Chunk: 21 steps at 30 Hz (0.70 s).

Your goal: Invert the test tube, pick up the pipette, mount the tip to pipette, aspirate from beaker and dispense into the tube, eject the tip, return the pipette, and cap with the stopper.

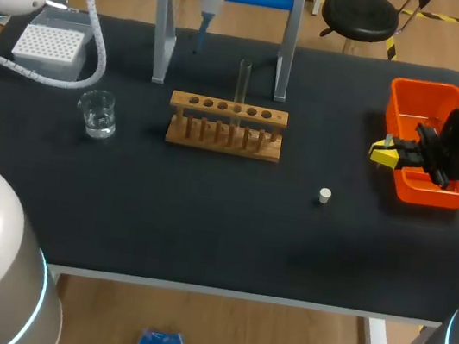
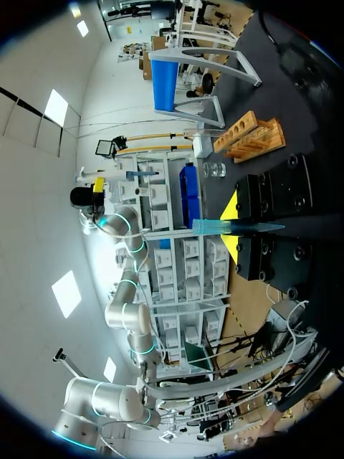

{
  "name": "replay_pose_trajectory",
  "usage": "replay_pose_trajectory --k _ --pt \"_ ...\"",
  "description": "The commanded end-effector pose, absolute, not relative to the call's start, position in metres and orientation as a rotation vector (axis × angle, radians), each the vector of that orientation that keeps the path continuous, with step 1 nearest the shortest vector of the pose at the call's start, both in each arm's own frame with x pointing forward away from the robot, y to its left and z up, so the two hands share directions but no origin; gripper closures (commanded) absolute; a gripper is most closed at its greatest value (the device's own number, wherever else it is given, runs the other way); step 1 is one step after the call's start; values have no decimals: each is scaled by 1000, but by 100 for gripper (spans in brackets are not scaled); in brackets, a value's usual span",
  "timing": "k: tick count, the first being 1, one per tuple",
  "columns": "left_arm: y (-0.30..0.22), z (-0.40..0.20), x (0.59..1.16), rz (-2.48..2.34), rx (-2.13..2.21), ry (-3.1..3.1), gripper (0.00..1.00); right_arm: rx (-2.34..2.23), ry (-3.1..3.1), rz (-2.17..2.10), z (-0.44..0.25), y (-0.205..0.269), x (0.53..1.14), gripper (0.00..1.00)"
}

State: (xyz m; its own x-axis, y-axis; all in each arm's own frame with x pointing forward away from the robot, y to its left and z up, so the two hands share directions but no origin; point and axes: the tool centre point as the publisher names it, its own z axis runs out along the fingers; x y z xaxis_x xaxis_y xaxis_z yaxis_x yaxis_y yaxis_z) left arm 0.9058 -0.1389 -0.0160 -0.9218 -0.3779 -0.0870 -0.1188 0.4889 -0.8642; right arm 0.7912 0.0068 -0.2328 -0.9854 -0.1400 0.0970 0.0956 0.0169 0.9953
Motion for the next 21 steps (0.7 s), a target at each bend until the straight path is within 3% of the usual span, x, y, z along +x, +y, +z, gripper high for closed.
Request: replay_pose_trajectory --k 1,21 --pt "-139 -6 892 -1484 -337 2465 100 47 -2114 -2089 -232 6 791 100" --pt "-197 23 839 -1723 -189 2411 100 47 -2114 -2089 -232 6 791 100"
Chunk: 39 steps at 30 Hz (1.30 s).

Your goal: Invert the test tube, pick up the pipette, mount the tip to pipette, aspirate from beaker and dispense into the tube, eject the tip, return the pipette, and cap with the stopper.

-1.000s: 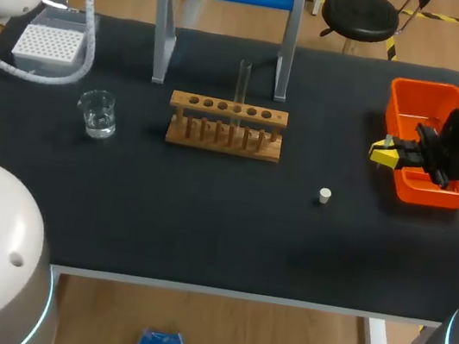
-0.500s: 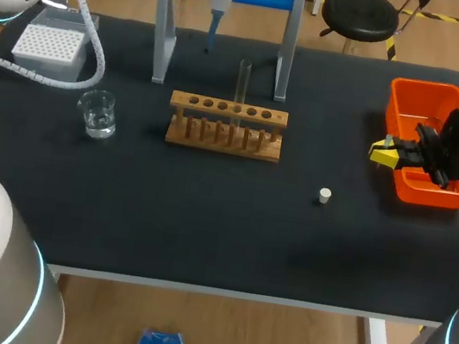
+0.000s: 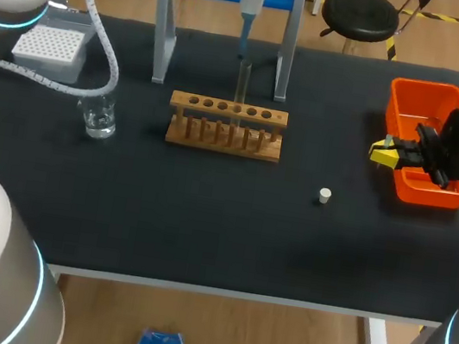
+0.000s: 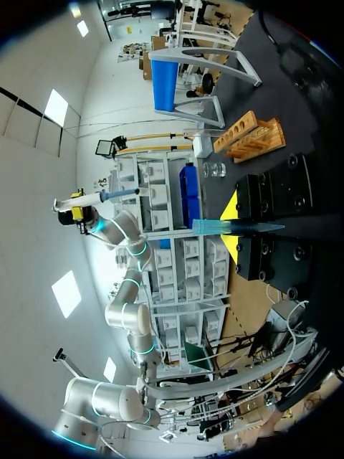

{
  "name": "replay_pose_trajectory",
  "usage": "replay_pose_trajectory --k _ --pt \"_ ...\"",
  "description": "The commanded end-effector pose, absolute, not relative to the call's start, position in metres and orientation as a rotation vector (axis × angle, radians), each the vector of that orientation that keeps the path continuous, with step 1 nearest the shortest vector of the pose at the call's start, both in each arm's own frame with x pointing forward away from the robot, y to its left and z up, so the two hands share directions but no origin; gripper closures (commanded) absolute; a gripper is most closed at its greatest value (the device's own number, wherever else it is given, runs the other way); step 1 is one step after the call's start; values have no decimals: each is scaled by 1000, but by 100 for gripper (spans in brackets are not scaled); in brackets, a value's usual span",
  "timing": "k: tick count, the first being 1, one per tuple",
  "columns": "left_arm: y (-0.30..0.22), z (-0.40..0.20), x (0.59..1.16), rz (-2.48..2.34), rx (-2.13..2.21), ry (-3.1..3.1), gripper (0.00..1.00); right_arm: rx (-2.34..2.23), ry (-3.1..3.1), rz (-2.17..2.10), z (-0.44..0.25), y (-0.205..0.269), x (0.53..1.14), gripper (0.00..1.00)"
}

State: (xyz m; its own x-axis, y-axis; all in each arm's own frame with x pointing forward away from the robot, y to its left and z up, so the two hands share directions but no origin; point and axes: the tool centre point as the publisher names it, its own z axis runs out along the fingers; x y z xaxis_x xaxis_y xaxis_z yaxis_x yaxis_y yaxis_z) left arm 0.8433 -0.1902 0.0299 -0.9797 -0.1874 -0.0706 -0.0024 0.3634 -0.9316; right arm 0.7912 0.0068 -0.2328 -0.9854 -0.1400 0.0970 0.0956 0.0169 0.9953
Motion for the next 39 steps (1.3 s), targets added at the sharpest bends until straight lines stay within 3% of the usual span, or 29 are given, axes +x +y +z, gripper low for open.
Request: replay_pose_trajectory --k 1,39 --pt "-198 22 838 -1731 -191 2403 100 47 -2114 -2089 -232 6 791 100" --pt "-210 -9 828 -1787 -284 2350 100 47 -2114 -2089 -232 6 791 100"
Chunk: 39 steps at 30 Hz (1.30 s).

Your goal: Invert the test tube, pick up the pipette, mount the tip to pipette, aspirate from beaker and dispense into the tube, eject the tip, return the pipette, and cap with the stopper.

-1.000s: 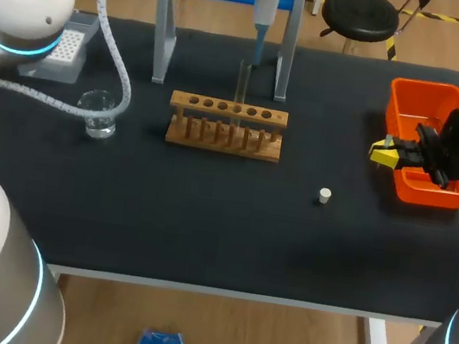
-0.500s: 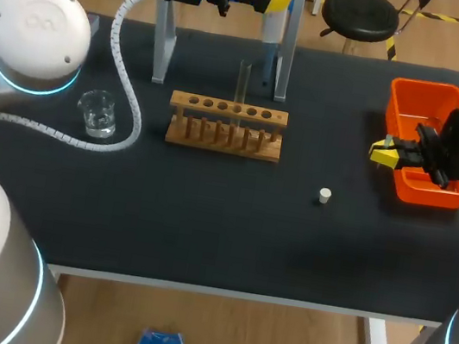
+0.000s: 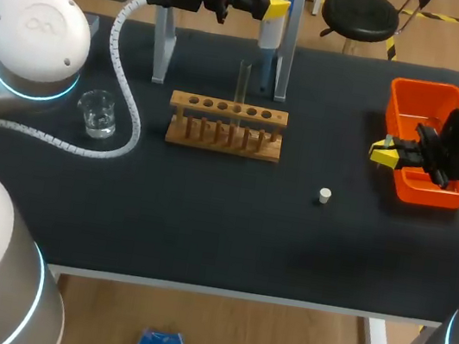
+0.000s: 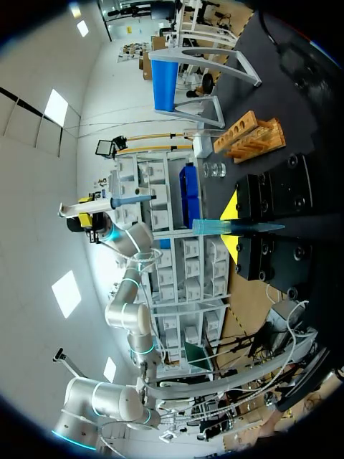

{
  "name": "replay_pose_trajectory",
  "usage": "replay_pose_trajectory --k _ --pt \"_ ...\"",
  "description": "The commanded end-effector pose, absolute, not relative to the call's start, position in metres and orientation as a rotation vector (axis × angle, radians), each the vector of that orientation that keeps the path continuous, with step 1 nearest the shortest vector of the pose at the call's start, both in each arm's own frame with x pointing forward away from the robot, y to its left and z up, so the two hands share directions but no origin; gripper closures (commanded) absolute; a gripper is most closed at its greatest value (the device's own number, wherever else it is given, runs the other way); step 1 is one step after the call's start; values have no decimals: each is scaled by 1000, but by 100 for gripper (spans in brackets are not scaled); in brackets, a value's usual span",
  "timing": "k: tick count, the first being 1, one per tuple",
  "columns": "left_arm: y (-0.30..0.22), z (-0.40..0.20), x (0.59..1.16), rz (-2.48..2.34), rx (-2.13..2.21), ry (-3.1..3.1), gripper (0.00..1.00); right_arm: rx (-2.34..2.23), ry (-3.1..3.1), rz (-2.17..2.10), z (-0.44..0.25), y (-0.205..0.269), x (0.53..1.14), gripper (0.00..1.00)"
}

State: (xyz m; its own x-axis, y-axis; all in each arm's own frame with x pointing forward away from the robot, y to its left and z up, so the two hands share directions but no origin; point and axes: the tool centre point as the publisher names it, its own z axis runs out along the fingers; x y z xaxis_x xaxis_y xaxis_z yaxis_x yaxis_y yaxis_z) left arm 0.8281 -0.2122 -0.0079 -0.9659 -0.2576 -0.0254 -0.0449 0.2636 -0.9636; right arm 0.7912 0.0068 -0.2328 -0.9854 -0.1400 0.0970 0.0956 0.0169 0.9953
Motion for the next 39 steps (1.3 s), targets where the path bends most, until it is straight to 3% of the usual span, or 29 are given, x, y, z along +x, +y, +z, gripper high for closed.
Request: replay_pose_trajectory --k 1,39 --pt "-210 -9 828 -1780 -296 2367 100 47 -2114 -2089 -232 6 791 100" --pt "-209 -14 825 -1768 -333 2414 100 47 -2114 -2089 -232 6 791 100"
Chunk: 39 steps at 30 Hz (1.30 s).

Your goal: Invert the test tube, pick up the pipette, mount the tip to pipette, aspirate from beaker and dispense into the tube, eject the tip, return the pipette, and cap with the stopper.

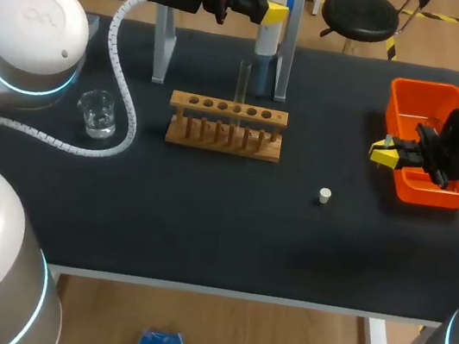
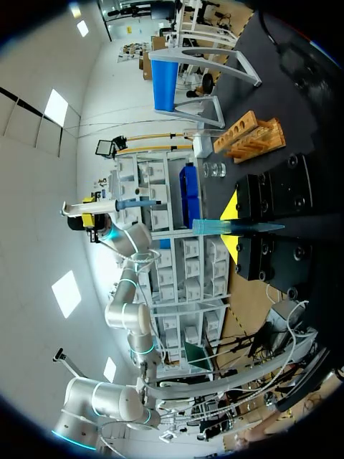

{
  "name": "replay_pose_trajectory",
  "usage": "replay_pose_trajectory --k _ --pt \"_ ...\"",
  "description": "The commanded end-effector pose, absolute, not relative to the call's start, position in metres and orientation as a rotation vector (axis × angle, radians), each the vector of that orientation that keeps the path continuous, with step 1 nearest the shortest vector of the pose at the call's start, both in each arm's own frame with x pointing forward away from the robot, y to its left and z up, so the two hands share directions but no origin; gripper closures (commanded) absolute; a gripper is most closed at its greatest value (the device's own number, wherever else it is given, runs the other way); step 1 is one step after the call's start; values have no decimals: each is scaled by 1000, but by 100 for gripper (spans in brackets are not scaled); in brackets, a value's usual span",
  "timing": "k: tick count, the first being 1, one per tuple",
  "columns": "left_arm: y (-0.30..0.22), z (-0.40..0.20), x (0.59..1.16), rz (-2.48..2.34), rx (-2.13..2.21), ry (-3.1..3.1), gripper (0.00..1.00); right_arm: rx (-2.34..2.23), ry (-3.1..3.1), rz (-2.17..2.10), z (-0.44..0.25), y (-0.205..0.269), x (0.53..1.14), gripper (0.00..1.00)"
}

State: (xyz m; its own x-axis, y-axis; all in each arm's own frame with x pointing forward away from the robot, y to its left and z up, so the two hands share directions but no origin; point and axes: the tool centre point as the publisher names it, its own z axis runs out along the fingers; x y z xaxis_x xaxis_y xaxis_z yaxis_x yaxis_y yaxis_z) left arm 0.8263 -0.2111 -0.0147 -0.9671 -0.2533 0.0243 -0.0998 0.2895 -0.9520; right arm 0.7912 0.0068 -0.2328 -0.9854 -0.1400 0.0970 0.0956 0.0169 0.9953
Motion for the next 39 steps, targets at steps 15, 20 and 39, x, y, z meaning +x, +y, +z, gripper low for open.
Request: replay_pose_trajectory --k 15,20,39 --pt "-209 -14 825 -1768 -333 2414 100 49 -2110 -2090 -233 10 792 100" --pt "-209 -14 825 -1768 -333 2414 100 85 -2119 -2080 -230 31 795 100" --pt "-209 -14 825 -1768 -333 2414 100 267 -2283 -2092 -227 114 813 100"
